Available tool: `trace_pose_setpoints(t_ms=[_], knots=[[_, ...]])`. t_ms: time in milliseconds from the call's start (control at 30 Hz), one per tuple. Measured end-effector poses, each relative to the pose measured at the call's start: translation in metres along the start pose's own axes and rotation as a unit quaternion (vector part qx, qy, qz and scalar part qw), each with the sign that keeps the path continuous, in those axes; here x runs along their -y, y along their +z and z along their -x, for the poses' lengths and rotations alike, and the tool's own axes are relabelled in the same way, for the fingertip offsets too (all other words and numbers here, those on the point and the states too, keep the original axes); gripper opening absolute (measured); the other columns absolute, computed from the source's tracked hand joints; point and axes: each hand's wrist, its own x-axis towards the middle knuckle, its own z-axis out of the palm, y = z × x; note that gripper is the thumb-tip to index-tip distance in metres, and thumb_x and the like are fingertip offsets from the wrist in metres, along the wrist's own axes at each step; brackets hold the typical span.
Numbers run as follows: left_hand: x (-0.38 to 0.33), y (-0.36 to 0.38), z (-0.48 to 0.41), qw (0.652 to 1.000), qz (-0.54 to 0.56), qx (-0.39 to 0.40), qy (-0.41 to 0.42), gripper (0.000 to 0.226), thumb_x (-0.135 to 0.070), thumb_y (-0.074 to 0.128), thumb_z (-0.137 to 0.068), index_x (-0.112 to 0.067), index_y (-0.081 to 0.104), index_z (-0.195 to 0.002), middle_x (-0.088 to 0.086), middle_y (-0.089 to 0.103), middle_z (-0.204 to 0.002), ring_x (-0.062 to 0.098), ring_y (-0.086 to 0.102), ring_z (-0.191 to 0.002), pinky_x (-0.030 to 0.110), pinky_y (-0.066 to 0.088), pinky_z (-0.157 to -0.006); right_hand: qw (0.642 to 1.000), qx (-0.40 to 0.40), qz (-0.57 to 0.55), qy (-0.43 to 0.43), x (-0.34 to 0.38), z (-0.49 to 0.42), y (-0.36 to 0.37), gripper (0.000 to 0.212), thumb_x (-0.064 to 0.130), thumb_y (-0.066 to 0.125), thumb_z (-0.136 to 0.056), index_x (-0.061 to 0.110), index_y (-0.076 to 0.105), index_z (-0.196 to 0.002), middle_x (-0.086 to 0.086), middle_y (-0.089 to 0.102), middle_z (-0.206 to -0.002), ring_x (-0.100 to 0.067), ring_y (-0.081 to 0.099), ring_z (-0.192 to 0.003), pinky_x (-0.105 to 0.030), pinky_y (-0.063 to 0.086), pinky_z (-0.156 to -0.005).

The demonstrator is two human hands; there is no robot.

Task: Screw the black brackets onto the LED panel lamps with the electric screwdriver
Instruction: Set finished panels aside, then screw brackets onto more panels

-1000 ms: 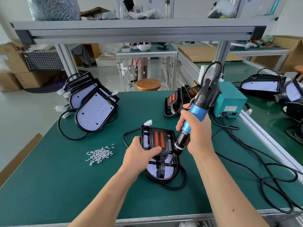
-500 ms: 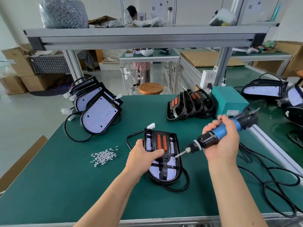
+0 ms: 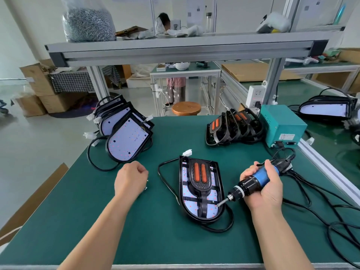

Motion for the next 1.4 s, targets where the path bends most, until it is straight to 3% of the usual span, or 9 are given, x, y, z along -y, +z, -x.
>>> trace_pose_setpoints(t_ms=[200,367,467,567,667,733,833,1000,1400], knots=[[0.001,0.0,-0.011,0.993,-0.098,0.062,0.01,0.007,-0.025,0.071,-0.082,-0.026,0.063,-0.082,-0.007,0.067,-0.08,0.022,0.062,-0.09,0.037,0.049,-0.087,1.0,0.002,-0.002,0.003,0.0,-0.001,-0.002,0.02,0.024,0.066,-0.095,0.008,0.056,-0.092,0.001,0.056,-0.072,-0.008,0.052,-0.06,-0.018,0.05,-0.056],[-0.005,0.001,-0.014,0.989,-0.133,0.069,0.017,0.015,-0.023,0.068,-0.085,-0.025,0.059,-0.074,-0.008,0.064,-0.074,0.022,0.059,-0.088,0.034,0.043,-0.086,1.0,0.01,0.002,0.004,0.0,-0.002,-0.003,0.019,0.025,0.065,-0.096,0.009,0.055,-0.092,0.001,0.053,-0.073,-0.008,0.051,-0.061,-0.018,0.049,-0.056],[-0.006,0.002,-0.009,0.987,-0.145,0.056,0.041,0.011,-0.021,0.062,-0.092,-0.022,0.059,-0.081,-0.002,0.067,-0.086,0.026,0.059,-0.094,0.037,0.041,-0.087,1.0,0.013,-0.001,0.004,0.0,-0.003,-0.005,0.019,0.024,0.066,-0.095,0.008,0.056,-0.092,0.001,0.055,-0.072,-0.008,0.052,-0.06,-0.018,0.049,-0.056],[-0.008,0.001,0.0,0.996,-0.043,0.006,0.078,0.009,-0.016,0.059,-0.092,-0.017,0.059,-0.083,0.0,0.066,-0.081,0.028,0.061,-0.084,0.039,0.048,-0.075,1.0,0.013,-0.003,0.009,0.0,-0.003,-0.005,0.02,0.025,0.067,-0.094,0.009,0.056,-0.092,0.001,0.055,-0.073,-0.008,0.053,-0.06,-0.018,0.05,-0.057],[-0.019,-0.004,0.02,0.991,0.081,0.004,0.107,0.016,-0.018,0.069,-0.086,-0.025,0.064,-0.073,-0.008,0.062,-0.063,0.008,0.056,-0.061,0.024,0.043,-0.053,1.0,-0.006,-0.013,0.004,0.0,-0.002,-0.002,0.018,0.023,0.068,-0.094,0.01,0.056,-0.092,0.001,0.054,-0.076,-0.008,0.052,-0.063,-0.019,0.05,-0.057],[-0.029,-0.006,0.038,0.976,0.187,0.042,0.1,0.017,-0.017,0.075,-0.082,-0.027,0.07,-0.069,-0.01,0.064,-0.061,0.002,0.05,-0.054,0.013,0.039,-0.048,0.999,-0.028,-0.024,-0.005,0.0,0.0,0.002,0.017,0.02,0.07,-0.093,0.011,0.055,-0.091,0.001,0.054,-0.079,-0.009,0.053,-0.063,-0.019,0.05,-0.056],[-0.042,-0.012,0.062,0.939,0.309,0.115,0.097,0.02,-0.011,0.078,-0.081,-0.029,0.076,-0.074,-0.007,0.07,-0.069,0.007,0.054,-0.062,0.019,0.043,-0.06,0.997,-0.06,-0.045,-0.003,-0.001,0.006,0.012,0.021,0.016,0.072,-0.09,0.013,0.052,-0.097,0.003,0.054,-0.08,-0.009,0.054,-0.06,-0.02,0.049,-0.058],[-0.059,-0.011,0.091,0.906,0.351,0.196,0.129,0.026,-0.003,0.076,-0.083,-0.028,0.08,-0.079,0.001,0.077,-0.083,0.005,0.066,-0.077,0.012,0.051,-0.074,0.996,-0.067,-0.057,-0.021,-0.001,0.022,0.038,0.025,0.011,0.073,-0.088,0.015,0.051,-0.1,0.003,0.055,-0.076,-0.01,0.053,-0.061,-0.02,0.049,-0.066],[-0.069,0.001,0.108,0.868,0.416,0.253,0.103,0.024,0.003,0.073,-0.084,-0.019,0.081,-0.082,0.01,0.077,-0.085,0.008,0.066,-0.075,0.012,0.048,-0.07,0.995,-0.054,-0.004,-0.085,0.0,0.043,0.065,0.016,0.014,0.071,-0.091,0.013,0.055,-0.088,0.004,0.057,-0.059,-0.01,0.055,-0.051,-0.022,0.051,-0.056]])
